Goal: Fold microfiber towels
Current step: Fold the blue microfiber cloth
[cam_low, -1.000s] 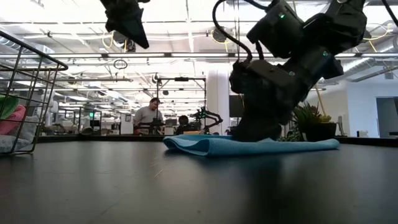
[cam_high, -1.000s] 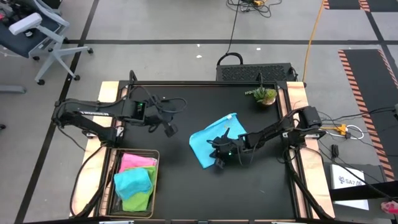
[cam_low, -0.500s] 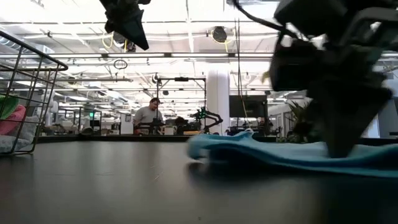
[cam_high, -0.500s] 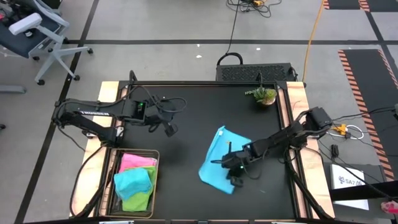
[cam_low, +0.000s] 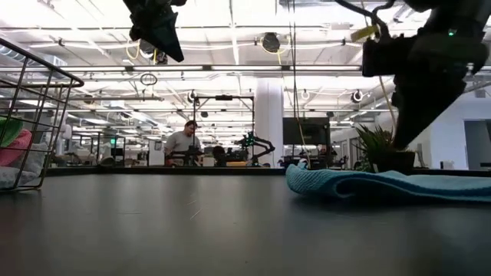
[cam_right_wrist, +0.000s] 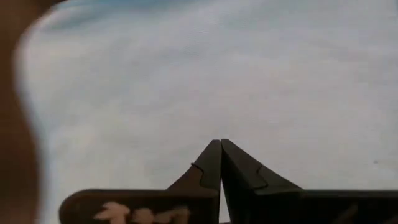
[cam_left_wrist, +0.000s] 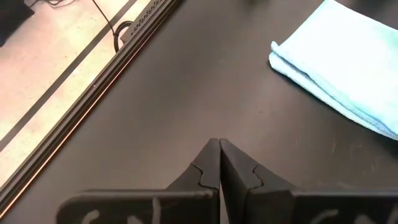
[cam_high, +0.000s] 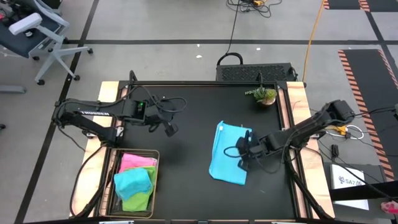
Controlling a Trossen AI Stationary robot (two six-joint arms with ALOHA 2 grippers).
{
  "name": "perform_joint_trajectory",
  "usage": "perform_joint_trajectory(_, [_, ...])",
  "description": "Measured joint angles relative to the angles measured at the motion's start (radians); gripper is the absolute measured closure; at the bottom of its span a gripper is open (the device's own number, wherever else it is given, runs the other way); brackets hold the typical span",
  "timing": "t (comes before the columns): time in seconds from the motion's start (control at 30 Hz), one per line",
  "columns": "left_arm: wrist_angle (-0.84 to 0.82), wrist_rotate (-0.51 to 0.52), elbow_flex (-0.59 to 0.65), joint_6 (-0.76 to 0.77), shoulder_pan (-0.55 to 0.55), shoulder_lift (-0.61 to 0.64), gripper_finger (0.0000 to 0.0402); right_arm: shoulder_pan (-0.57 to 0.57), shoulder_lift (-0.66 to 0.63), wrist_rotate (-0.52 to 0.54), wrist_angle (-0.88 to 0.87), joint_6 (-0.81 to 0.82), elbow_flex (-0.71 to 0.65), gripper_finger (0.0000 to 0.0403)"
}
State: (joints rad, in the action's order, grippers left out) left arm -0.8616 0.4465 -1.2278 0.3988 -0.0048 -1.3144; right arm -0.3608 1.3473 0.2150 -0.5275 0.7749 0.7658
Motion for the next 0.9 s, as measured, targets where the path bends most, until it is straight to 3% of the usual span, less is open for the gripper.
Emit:
perform_joint_trajectory(0.1, [0.000, 0.000, 0.000, 0.000, 0.000, 0.000, 0.0395, 0.026, -0.006, 0.096, -0.035, 0.033, -0.012, 0.0403])
perform_joint_trajectory(0.43, [0.001, 0.000, 0.000, 0.003, 0.000, 0.000, 0.0399, 0.152, 0.042, 0.201, -0.149, 0.051, -0.100, 0.0403])
perform_joint_trajectory(0.9, [0.000, 0.000, 0.000, 0.003, 0.000, 0.000, 0.0398, 0.237, 0.039, 0.207, 0.122, -0.009, -0.195, 0.0403])
